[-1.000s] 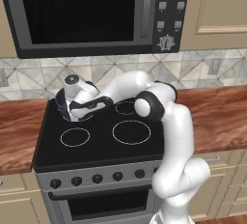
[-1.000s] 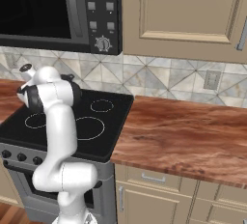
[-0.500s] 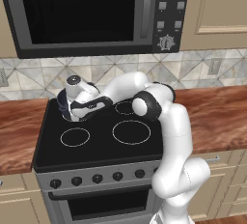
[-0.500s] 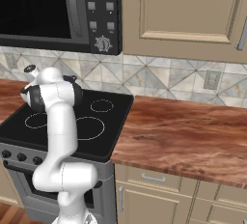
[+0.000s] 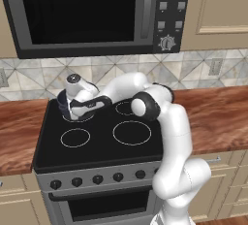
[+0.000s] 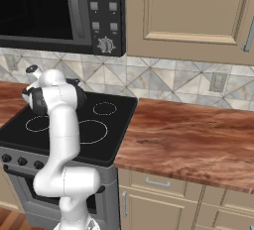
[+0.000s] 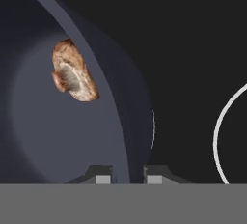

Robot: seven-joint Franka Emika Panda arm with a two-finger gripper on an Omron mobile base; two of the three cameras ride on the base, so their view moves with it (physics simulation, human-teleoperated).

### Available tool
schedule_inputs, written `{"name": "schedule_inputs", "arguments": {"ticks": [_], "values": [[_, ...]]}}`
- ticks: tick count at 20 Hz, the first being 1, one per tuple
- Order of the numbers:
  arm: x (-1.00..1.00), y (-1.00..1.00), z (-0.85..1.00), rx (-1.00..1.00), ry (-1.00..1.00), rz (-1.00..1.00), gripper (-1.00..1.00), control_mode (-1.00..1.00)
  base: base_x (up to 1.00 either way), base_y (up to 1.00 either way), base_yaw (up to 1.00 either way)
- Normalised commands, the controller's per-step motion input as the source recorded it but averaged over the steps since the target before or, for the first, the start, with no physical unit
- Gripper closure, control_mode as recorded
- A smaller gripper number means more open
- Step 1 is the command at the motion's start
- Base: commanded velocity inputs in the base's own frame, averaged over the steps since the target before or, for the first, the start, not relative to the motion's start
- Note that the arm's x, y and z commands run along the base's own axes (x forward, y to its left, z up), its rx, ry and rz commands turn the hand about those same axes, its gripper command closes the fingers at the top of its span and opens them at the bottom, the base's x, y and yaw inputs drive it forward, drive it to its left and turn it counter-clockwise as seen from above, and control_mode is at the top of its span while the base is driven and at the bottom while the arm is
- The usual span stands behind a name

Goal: Turn on the sink faucet. Then move the mushroom from the counter to the sink. Turn off the sink. Move the vegetable from the sink to the pot next to the stove. Finally move the pot to the rear left burner.

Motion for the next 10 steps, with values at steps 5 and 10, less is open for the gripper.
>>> {"name": "schedule_inputs", "arguments": {"ticks": [5, 10], "values": [[0.06, 0.00, -0.09, 0.00, 0.00, 0.05, 1.00, -1.00, 0.00, 0.00, 0.00], [0.05, 0.00, -0.10, 0.00, 0.00, 0.05, -1.00, -1.00, 0.00, 0.00, 0.00]]}}
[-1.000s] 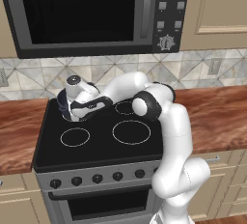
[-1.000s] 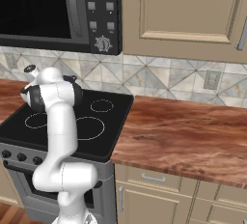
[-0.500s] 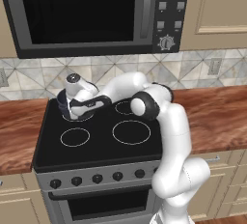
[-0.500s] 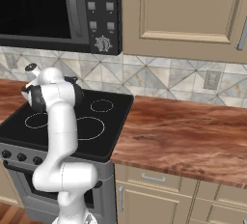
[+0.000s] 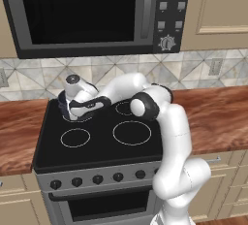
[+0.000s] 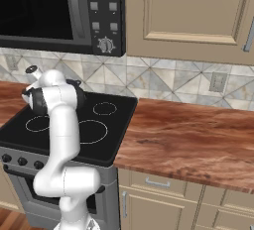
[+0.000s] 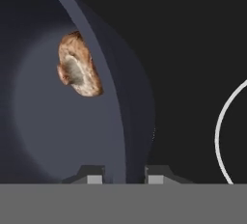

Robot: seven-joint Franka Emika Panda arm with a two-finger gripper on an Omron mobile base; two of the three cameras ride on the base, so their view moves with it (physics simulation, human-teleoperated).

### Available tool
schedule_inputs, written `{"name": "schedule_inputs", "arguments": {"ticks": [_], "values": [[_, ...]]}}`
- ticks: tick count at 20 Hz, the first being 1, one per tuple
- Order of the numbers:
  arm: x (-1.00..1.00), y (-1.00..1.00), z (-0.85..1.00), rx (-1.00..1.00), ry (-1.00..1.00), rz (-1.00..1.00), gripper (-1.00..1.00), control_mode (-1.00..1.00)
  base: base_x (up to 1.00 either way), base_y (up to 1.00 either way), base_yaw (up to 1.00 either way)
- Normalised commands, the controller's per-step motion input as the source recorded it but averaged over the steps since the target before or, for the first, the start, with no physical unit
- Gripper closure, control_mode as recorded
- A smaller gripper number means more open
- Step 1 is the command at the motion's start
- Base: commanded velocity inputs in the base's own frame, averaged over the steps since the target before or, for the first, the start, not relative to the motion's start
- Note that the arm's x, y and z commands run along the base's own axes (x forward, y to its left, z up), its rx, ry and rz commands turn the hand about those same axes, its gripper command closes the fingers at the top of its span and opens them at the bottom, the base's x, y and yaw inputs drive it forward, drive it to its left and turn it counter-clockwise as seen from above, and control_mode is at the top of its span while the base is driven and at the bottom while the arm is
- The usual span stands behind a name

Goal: Turn on the sink faucet. Then move the mushroom from the counter to the sink. Turn off the sink. Move the vegetable from the sink to the pot next to the stove. Finally move the pot to the rear left burner.

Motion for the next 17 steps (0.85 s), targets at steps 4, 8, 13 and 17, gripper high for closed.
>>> {"name": "schedule_inputs", "arguments": {"ticks": [4, 8, 13, 17], "values": [[0.07, 0.00, -0.05, 0.00, 0.00, 0.05, -1.00, -1.00, 0.00, 0.00, 0.00], [0.02, 0.00, 0.00, 0.02, 0.00, 0.05, -1.00, -1.00, 0.00, 0.00, 0.00], [0.00, 0.00, 0.06, 0.02, 0.00, 0.02, -1.00, -1.00, 0.00, 0.00, 0.00], [0.00, 0.00, 0.25, 0.01, 0.00, 0.00, -1.00, -1.00, 0.00, 0.00, 0.00]]}}
